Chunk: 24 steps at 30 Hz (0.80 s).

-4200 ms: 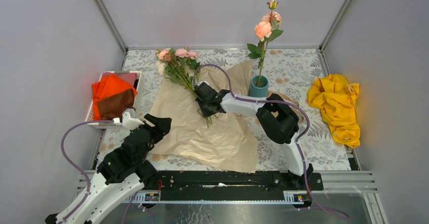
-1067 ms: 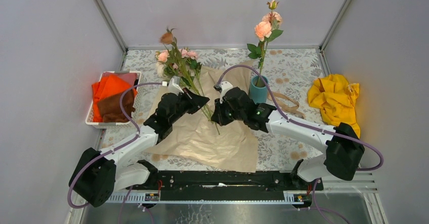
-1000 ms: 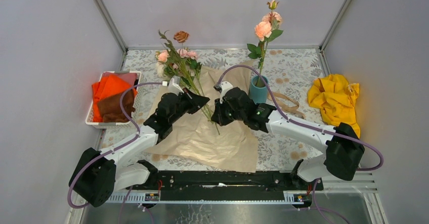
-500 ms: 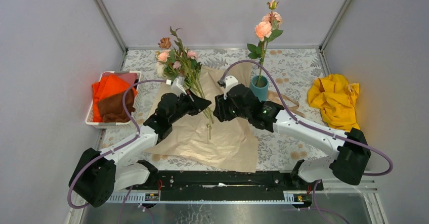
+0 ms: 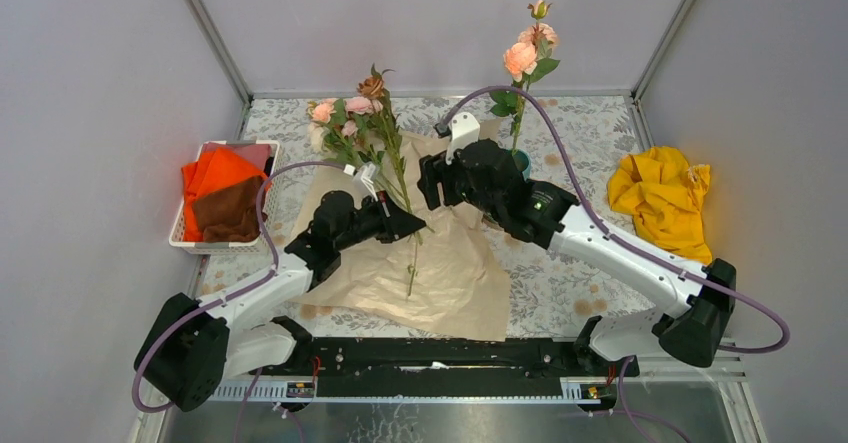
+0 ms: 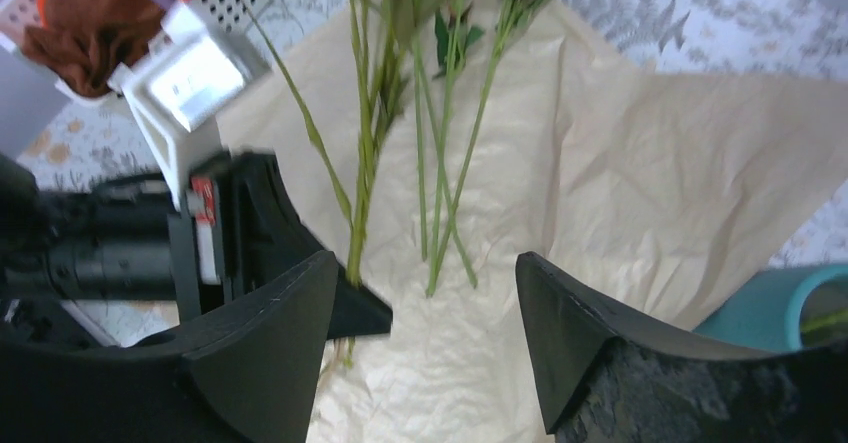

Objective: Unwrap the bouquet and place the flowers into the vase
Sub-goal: Pick up the fake flower from the wrapping paper.

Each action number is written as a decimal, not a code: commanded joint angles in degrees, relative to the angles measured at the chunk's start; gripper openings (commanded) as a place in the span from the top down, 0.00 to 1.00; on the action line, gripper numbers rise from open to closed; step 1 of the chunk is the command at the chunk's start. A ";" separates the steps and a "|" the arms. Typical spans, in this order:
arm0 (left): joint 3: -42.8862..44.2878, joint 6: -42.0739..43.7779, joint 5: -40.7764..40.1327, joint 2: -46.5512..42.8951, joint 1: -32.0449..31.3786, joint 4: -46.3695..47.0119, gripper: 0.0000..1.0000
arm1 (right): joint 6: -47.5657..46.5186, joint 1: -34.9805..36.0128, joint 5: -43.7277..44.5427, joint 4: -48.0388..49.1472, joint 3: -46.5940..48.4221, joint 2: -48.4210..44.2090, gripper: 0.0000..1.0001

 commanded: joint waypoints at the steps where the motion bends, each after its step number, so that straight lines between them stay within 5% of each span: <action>1: -0.53 2.23 2.12 -0.69 -2.42 3.47 1.00 | -4.43 0.34 3.42 1.79 7.00 4.16 0.26; 24: -0.91 2.21 -0.19 0.03 -9.44 2.16 1.00 | -7.33 -1.69 2.93 1.22 17.21 17.04 0.38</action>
